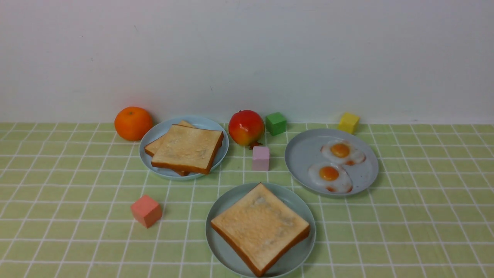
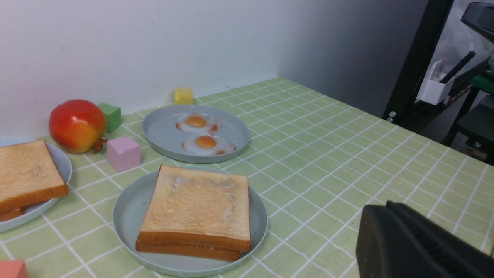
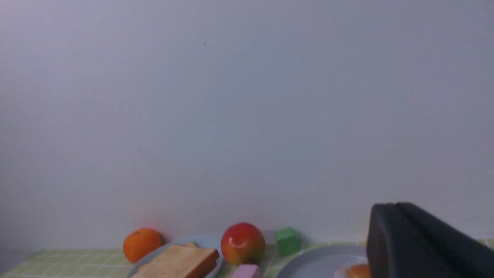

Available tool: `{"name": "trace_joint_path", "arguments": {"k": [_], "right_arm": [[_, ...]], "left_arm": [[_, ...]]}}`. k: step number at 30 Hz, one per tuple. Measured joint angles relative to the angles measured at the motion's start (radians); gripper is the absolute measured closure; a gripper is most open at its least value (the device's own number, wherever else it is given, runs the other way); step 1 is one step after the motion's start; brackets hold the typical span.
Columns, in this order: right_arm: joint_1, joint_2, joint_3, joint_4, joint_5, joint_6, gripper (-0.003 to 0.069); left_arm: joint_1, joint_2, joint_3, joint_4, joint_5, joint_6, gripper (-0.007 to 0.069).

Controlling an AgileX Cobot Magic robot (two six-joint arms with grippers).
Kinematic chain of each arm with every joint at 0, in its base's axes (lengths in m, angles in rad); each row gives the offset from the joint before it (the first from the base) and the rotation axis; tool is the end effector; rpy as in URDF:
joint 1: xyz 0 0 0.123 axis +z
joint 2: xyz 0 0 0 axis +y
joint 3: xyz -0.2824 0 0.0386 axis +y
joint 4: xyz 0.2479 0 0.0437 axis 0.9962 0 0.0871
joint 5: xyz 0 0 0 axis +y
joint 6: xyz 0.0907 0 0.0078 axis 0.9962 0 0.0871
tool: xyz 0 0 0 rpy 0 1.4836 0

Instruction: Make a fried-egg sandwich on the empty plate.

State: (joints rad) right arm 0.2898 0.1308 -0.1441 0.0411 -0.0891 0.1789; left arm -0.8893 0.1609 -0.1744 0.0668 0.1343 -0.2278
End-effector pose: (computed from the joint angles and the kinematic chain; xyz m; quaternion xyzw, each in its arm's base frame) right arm 0.0593 0.0173 0.2621 -0.0209 0.6367 0.1932 0.7462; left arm 0.0420 -0.0505 0.2502 0.2529 0.6728 -0.3459 0.6030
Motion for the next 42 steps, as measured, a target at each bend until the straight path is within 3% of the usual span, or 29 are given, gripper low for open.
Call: {"name": "trace_joint_path", "arguments": {"k": [7,10,15,23,38,42], "right_arm": [[-0.019,-0.001,0.090,0.001,-0.001,0.004,0.0642],[-0.092,-0.020,0.157,-0.011,0.021,0.038,0.0667],[-0.183,-0.114,0.170,-0.141,0.205,0.051,0.0671],[-0.200,-0.141,0.167,-0.144,0.454,0.051,0.0671],[-0.200,-0.141,0.163,-0.072,0.471,-0.020,0.0671],[-0.200,-0.141,0.163,-0.047,0.473,-0.126,0.0671]], "left_arm": [[0.000,0.001,0.000,-0.001,0.007,0.000,0.0638],[0.000,0.001,0.001,-0.001,0.008,0.000,0.0638],[0.000,0.001,0.001,-0.002,0.009,0.000,0.0638],[0.000,0.002,0.004,-0.002,0.008,0.000,0.0638],[0.000,0.003,0.005,-0.002,0.008,0.000,0.0638],[0.000,0.003,0.005,-0.002,0.008,0.000,0.0637]]}}
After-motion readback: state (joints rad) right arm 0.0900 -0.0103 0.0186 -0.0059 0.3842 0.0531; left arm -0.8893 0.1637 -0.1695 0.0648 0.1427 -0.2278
